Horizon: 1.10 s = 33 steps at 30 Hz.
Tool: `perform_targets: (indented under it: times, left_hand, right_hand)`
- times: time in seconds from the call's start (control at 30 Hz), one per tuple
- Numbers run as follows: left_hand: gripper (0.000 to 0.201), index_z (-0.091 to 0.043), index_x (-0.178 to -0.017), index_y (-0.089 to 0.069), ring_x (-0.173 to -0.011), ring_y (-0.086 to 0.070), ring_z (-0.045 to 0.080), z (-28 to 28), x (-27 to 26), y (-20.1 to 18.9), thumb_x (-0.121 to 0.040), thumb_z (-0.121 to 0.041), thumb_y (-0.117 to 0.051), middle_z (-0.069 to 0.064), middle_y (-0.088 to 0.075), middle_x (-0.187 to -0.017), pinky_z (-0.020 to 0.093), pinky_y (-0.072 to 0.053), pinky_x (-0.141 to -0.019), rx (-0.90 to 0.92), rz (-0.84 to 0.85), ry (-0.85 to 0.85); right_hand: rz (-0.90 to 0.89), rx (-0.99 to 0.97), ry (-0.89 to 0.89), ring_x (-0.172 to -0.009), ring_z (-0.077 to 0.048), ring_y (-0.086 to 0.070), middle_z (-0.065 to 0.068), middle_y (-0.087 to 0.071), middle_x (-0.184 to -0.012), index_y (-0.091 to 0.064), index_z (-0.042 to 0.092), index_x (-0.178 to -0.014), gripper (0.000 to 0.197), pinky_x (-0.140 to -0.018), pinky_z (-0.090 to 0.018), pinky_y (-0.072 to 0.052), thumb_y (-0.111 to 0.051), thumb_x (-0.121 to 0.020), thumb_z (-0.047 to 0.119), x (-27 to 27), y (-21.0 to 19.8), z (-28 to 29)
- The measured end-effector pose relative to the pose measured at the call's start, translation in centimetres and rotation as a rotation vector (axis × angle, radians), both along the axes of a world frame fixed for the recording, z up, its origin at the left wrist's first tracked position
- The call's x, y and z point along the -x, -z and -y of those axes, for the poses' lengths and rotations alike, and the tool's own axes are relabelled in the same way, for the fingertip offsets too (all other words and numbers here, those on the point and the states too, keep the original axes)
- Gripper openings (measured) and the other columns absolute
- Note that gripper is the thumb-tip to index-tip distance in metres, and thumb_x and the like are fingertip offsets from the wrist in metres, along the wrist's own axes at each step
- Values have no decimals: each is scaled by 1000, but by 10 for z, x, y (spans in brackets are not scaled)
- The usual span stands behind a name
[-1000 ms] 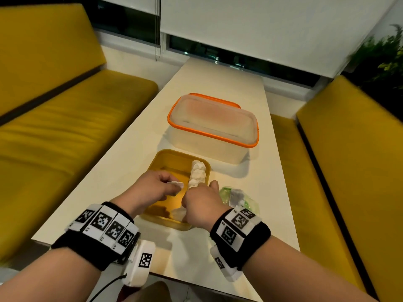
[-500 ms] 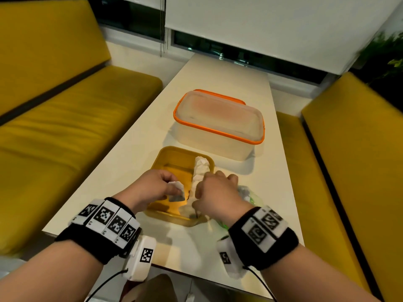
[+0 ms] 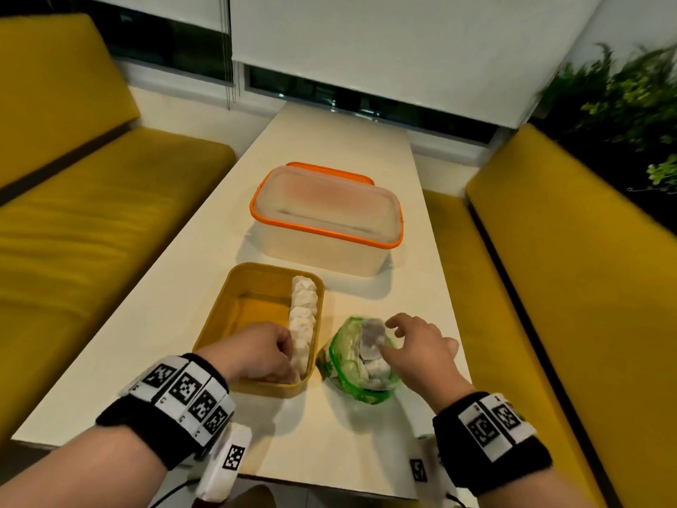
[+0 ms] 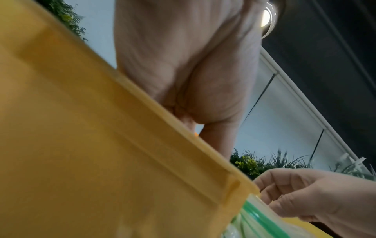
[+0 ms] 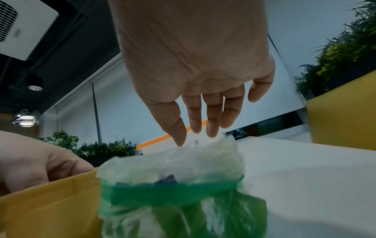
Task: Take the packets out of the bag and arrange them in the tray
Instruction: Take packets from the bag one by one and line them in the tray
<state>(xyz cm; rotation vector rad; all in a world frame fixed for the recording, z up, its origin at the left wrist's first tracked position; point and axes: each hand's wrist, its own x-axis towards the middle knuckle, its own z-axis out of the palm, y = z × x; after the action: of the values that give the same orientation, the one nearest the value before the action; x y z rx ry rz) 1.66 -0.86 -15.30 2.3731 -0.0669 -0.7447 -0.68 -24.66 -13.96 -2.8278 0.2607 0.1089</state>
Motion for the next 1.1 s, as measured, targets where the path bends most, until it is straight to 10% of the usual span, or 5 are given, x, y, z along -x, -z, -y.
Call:
perform_targets:
  times: [0.3,0.83,1.1]
  left_hand:
    - [37,-29,-87,-49,-90,-57,16,3,-3,-8,-67,-29,-80,-5,-58,-99,24,-43,-64,-279,24,95]
    - [25,-26,-74,-52,-67,-51,11,22,-6,0,-71,-7,-69,-6,-55,-79,16,-36,-46,-50,104,35]
    - [31,-21,-102,-53,-90,-48,18,34,-9,1,-77,-15,-71,1,-40,-112,25,-41,-80,-292,208,70]
  right_hand:
    - [-24,-124,0,-120,-20,-50,2,-52,-130,-31,31,-141,58,-92,-38,-29,-52,-86,32,-10,11,-4]
    - [-24,-246,-29,-104,-22,-58,0,-52,-123,-47,28,-129,45,-94,-41,-46,-56,-85,24,-21,23,-3]
    - [-17,-164,-85,-91,-26,-56,0,-54,-101,-47,24,-90,13,-81,-36,-46,-56,-83,18,-15,26,0]
